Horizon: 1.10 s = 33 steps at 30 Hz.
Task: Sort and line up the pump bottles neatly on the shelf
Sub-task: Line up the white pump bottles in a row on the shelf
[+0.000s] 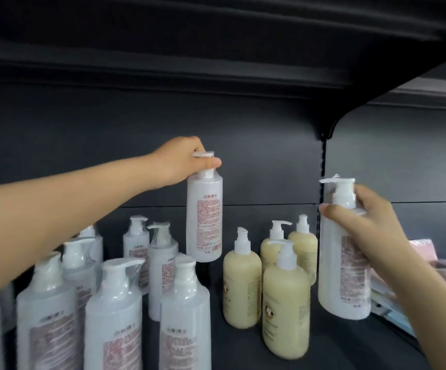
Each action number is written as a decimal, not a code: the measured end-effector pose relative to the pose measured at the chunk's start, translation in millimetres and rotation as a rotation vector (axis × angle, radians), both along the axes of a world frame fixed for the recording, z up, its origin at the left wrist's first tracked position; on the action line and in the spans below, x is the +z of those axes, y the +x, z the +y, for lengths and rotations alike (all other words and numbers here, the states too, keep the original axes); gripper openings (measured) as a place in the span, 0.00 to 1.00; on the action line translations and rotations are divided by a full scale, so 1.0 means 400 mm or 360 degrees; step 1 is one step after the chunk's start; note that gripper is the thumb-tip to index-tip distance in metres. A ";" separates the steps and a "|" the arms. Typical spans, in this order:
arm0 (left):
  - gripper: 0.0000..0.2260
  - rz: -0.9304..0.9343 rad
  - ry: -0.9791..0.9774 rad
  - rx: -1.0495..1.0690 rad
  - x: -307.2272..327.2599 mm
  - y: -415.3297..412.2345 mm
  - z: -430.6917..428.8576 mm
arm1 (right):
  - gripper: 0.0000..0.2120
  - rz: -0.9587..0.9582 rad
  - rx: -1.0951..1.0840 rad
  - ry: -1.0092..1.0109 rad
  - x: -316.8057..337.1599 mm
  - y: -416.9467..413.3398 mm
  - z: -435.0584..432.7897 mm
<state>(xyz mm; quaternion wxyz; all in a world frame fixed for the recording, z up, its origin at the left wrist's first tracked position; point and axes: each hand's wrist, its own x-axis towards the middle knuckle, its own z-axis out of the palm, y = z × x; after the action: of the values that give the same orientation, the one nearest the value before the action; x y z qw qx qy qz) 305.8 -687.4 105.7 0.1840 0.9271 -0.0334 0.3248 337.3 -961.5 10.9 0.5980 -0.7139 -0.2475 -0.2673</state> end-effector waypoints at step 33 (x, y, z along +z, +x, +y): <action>0.15 -0.0246 -0.0893 0.0330 -0.252 -0.788 -0.010 | 0.03 0.0194 0.0768 0.0055 -0.114 -0.582 0.213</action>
<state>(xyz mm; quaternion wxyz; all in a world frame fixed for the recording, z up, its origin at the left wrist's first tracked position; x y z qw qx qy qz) -9.3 -691.3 4.8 0.3958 0.8111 0.1384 0.4078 104.6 -876.2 -34.8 0.6705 -0.6386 -0.3698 -0.0774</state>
